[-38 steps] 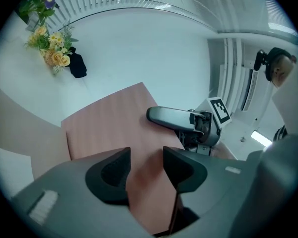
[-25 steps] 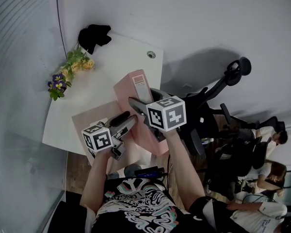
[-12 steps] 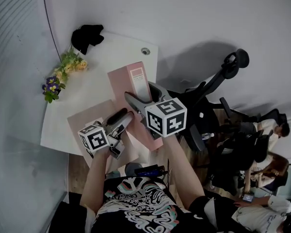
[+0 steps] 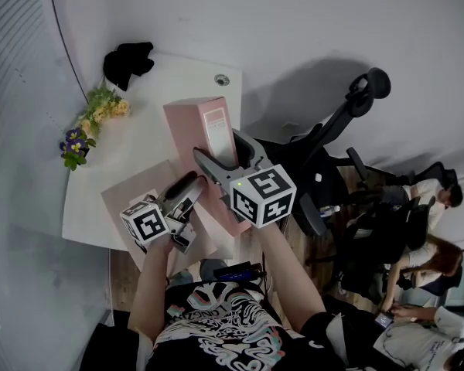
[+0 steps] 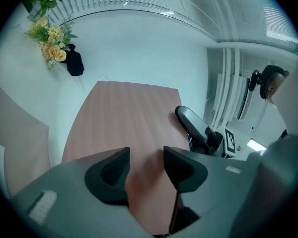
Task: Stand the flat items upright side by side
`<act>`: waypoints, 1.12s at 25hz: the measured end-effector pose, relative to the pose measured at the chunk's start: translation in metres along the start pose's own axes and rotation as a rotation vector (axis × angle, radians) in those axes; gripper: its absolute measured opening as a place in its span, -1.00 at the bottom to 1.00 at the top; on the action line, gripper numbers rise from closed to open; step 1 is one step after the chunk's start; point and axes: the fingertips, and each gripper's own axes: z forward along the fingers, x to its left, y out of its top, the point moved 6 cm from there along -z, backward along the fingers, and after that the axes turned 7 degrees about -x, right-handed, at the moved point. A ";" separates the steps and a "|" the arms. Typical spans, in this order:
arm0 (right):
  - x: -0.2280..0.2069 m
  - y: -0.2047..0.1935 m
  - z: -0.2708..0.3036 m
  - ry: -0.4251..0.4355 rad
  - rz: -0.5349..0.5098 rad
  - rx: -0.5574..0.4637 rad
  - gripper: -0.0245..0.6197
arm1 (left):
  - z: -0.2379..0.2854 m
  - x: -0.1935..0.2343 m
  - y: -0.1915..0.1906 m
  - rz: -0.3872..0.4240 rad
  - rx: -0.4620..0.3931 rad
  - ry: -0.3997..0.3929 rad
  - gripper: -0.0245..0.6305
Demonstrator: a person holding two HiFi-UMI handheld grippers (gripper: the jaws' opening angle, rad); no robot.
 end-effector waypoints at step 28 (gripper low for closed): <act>0.015 -0.026 -0.051 -0.085 -0.053 -0.292 0.11 | -0.010 -0.003 -0.017 0.008 0.040 0.031 -0.33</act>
